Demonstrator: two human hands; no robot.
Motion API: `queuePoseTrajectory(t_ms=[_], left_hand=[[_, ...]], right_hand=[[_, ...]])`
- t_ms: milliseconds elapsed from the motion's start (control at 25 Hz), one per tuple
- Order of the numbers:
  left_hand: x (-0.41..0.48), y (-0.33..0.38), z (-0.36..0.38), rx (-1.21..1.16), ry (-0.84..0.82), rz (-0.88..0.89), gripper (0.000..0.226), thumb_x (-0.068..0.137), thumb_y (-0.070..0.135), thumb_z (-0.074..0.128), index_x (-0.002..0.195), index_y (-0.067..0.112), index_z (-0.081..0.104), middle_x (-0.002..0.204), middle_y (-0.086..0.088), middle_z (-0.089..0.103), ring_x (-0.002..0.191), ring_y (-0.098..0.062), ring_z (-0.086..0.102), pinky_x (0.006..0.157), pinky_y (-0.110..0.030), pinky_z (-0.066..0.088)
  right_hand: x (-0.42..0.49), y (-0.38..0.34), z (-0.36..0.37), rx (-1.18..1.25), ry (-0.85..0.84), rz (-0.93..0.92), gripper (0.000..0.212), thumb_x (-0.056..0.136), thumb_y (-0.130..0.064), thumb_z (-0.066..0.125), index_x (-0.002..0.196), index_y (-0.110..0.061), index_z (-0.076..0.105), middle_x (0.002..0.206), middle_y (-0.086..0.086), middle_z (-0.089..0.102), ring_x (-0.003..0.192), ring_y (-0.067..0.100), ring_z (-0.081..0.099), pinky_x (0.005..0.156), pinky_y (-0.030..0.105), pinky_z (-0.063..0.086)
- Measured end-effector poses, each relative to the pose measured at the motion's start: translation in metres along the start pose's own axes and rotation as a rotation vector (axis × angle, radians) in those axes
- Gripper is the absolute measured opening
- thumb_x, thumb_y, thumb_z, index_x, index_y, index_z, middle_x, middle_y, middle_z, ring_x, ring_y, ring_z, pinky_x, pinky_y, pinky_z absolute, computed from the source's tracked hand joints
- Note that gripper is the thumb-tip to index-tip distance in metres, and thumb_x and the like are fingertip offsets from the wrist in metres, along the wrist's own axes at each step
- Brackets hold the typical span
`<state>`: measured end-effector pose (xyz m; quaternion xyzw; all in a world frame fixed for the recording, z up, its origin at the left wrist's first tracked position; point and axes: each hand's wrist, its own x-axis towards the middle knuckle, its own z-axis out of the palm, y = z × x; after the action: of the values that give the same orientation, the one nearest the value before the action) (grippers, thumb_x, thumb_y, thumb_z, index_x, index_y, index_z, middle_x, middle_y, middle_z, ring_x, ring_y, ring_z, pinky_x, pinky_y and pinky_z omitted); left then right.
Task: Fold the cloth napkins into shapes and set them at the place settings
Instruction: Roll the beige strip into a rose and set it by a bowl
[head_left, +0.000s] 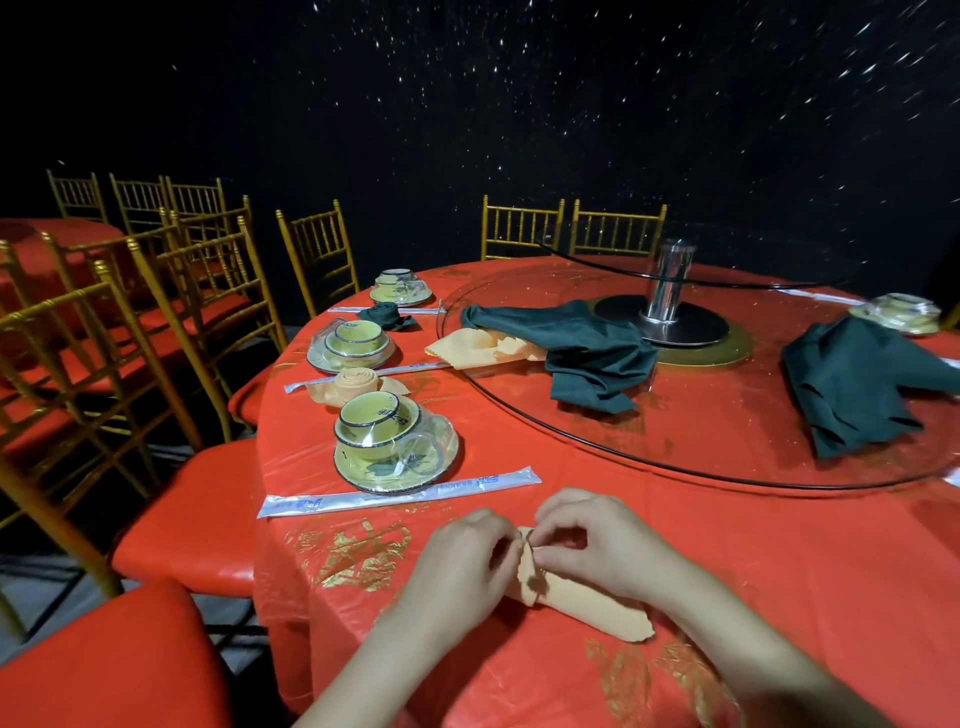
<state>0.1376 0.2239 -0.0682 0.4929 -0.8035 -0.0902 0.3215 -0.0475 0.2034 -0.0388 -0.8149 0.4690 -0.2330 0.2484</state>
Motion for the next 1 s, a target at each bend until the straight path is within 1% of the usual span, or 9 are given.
queuePoseTrajectory(t_ms=[120, 200, 400, 480, 560, 680, 800, 920, 1000], left_hand=[[-0.004, 0.003, 0.003, -0.017, 0.047, -0.027, 0.029, 0.084, 0.039, 0.042, 0.086, 0.021, 0.064, 0.084, 0.008, 0.062, 0.076, -0.016, 0.060, 0.067, -0.034, 0.047], [-0.007, 0.005, 0.004, -0.028, 0.084, -0.036, 0.034, 0.082, 0.044, 0.037, 0.086, 0.022, 0.063, 0.085, 0.011, 0.062, 0.075, -0.014, 0.060, 0.067, -0.033, 0.049], [-0.018, 0.013, 0.010, -0.065, 0.135, -0.031, 0.028, 0.087, 0.043, 0.038, 0.084, 0.023, 0.058, 0.082, 0.012, 0.057, 0.072, -0.012, 0.056, 0.063, -0.035, 0.047], [-0.021, 0.014, 0.012, -0.070, 0.153, -0.062, 0.030, 0.087, 0.045, 0.036, 0.085, 0.024, 0.057, 0.084, 0.013, 0.057, 0.073, -0.012, 0.056, 0.063, -0.036, 0.047], [-0.021, 0.013, 0.013, -0.031, 0.147, -0.070, 0.035, 0.087, 0.049, 0.032, 0.088, 0.024, 0.057, 0.087, 0.012, 0.057, 0.073, -0.015, 0.058, 0.062, -0.036, 0.048], [-0.021, 0.014, 0.012, -0.004, 0.134, -0.062, 0.037, 0.086, 0.050, 0.030, 0.089, 0.024, 0.056, 0.089, 0.012, 0.056, 0.073, -0.017, 0.059, 0.060, -0.035, 0.047], [-0.020, 0.015, 0.012, -0.019, 0.119, -0.079, 0.042, 0.084, 0.051, 0.028, 0.089, 0.022, 0.058, 0.089, 0.012, 0.057, 0.075, -0.015, 0.059, 0.064, -0.034, 0.047], [-0.019, 0.009, 0.012, -0.076, 0.119, -0.126, 0.038, 0.081, 0.051, 0.032, 0.086, 0.024, 0.059, 0.085, 0.014, 0.055, 0.077, -0.009, 0.056, 0.066, -0.026, 0.044], [-0.020, 0.005, 0.012, -0.157, 0.128, -0.173, 0.023, 0.081, 0.045, 0.041, 0.081, 0.028, 0.056, 0.081, 0.016, 0.054, 0.076, -0.002, 0.052, 0.064, -0.019, 0.037]], right_hand=[[0.004, -0.011, -0.004, -0.060, -0.058, 0.062, 0.017, 0.072, -0.027, 0.072, 0.085, -0.029, 0.061, 0.071, -0.013, 0.058, 0.062, 0.001, 0.054, 0.066, 0.021, 0.047], [0.008, -0.016, -0.005, -0.123, -0.082, 0.044, 0.015, 0.074, -0.024, 0.066, 0.088, -0.026, 0.061, 0.070, -0.013, 0.057, 0.062, 0.001, 0.052, 0.067, 0.022, 0.047], [0.012, -0.006, 0.008, -0.502, -0.054, 0.008, 0.008, 0.089, -0.024, 0.051, 0.094, -0.020, 0.055, 0.097, -0.004, 0.061, 0.093, 0.023, 0.056, 0.074, 0.034, 0.041], [0.009, 0.000, 0.011, -0.392, -0.032, 0.049, 0.004, 0.088, -0.024, 0.052, 0.088, -0.026, 0.055, 0.081, -0.012, 0.058, 0.085, 0.016, 0.056, 0.073, 0.034, 0.043], [0.010, 0.004, 0.005, -0.195, -0.019, 0.089, 0.014, 0.086, -0.019, 0.057, 0.080, -0.031, 0.059, 0.070, -0.011, 0.061, 0.074, 0.011, 0.057, 0.072, 0.034, 0.047], [0.013, 0.006, -0.006, 0.009, -0.113, 0.067, 0.027, 0.086, -0.007, 0.059, 0.076, -0.032, 0.063, 0.078, -0.006, 0.069, 0.075, 0.008, 0.062, 0.075, 0.029, 0.049], [0.011, 0.007, -0.010, 0.179, -0.184, 0.023, 0.024, 0.085, -0.003, 0.063, 0.081, -0.027, 0.067, 0.082, -0.004, 0.070, 0.078, 0.004, 0.062, 0.076, 0.022, 0.049], [0.012, 0.005, -0.008, 0.265, -0.221, 0.072, 0.019, 0.080, -0.005, 0.071, 0.082, -0.024, 0.068, 0.067, -0.015, 0.065, 0.066, -0.003, 0.056, 0.067, 0.016, 0.044], [0.016, 0.003, -0.003, 0.244, -0.201, 0.105, 0.020, 0.077, -0.012, 0.075, 0.079, -0.030, 0.066, 0.061, -0.018, 0.060, 0.061, -0.004, 0.052, 0.064, 0.017, 0.044]])
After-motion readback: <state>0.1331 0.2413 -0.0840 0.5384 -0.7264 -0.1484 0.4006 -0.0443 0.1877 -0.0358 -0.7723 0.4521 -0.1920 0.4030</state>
